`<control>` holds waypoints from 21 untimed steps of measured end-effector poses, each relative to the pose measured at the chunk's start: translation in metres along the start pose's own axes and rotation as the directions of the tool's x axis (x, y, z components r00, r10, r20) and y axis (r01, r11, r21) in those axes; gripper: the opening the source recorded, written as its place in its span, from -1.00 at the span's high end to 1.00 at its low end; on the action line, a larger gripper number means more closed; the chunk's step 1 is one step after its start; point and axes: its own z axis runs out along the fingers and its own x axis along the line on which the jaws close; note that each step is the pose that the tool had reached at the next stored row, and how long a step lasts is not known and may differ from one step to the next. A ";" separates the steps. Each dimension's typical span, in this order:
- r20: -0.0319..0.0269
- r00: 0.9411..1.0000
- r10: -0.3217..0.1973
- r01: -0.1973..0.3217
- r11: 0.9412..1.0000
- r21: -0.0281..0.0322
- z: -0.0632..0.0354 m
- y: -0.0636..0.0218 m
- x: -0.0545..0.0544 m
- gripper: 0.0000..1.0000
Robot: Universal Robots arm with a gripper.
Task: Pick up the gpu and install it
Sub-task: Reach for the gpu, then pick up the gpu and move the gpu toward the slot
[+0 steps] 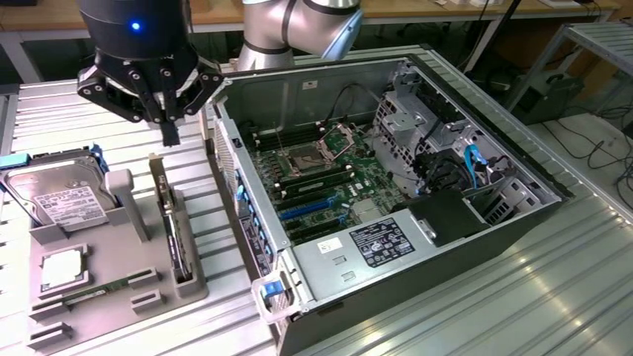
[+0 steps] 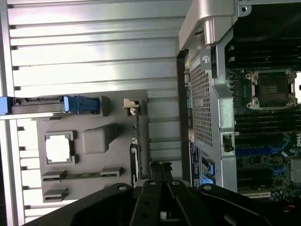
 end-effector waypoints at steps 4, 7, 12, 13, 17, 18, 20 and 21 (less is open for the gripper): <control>0.000 1.000 -0.004 0.004 1.000 0.000 0.0004 -0.0028 0.009 0.79; -0.001 1.000 -0.012 0.012 1.000 -0.001 0.0014 -0.0083 0.033 0.79; 0.000 1.000 -0.012 0.012 1.000 -0.001 0.0014 -0.0082 0.033 0.41; 0.000 1.000 -0.012 0.012 1.000 -0.001 0.0014 -0.0083 0.033 0.41; 0.000 1.000 -0.012 0.012 1.000 -0.001 0.0014 -0.0083 0.033 -0.19; 0.000 1.000 -0.013 0.013 1.000 -0.001 0.0014 -0.0082 0.033 -0.19; -0.001 1.000 -0.027 0.027 1.000 -0.001 0.0016 -0.0082 0.033 -0.33; -0.002 0.999 -0.033 0.033 0.999 -0.001 0.0020 -0.0082 0.033 -0.33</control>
